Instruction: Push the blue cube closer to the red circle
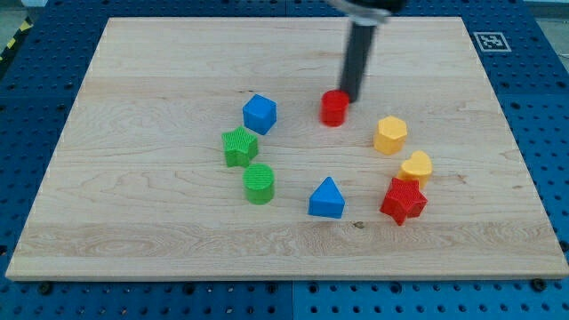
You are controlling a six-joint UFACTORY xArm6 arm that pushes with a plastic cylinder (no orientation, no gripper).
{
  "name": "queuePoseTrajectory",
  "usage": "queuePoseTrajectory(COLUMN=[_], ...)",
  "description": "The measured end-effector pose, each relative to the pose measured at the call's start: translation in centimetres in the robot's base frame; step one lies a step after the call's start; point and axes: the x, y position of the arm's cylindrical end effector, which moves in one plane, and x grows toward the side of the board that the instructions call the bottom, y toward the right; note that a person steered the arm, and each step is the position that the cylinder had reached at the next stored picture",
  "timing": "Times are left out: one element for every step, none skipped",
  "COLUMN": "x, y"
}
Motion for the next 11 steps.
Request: queuePoseTrajectory(x=[0.0, 0.0, 0.0, 0.0, -0.4, -0.5, -0.5, -0.5, -0.5, -0.5, -0.5], y=[-5.1, -5.2, -5.2, -5.2, -6.6, -6.6, -6.6, -6.6, -6.6, -7.0, -11.3])
